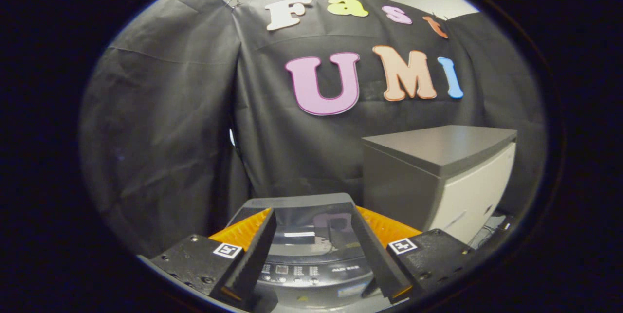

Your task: Put the clothes into the washing machine and then close the washing machine lid.

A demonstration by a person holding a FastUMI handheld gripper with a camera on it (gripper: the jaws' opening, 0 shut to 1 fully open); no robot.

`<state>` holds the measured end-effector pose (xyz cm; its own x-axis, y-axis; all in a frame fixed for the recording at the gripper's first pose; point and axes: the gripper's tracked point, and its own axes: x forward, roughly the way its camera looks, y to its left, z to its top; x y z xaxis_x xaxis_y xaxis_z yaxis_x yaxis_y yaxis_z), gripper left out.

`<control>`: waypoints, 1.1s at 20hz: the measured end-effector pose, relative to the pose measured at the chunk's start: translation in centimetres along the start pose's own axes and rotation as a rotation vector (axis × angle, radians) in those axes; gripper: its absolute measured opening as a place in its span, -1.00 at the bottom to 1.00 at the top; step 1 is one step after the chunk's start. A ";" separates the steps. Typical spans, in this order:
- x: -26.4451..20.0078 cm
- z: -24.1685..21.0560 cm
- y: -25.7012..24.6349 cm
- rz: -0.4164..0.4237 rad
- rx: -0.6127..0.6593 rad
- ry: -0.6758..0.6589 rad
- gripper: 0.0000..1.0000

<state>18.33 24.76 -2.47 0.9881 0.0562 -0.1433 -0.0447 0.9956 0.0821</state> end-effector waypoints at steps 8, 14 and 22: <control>-7.1 -1.1 -3.2 0.050 -0.055 -0.020 0.88; -11.9 1.1 -7.1 0.048 -0.134 -0.113 0.89; -18.6 4.3 -13.3 -0.006 -0.193 -0.225 0.91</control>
<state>1.18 10.13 3.37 0.9953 0.0540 0.0805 -0.0449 0.9928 -0.1107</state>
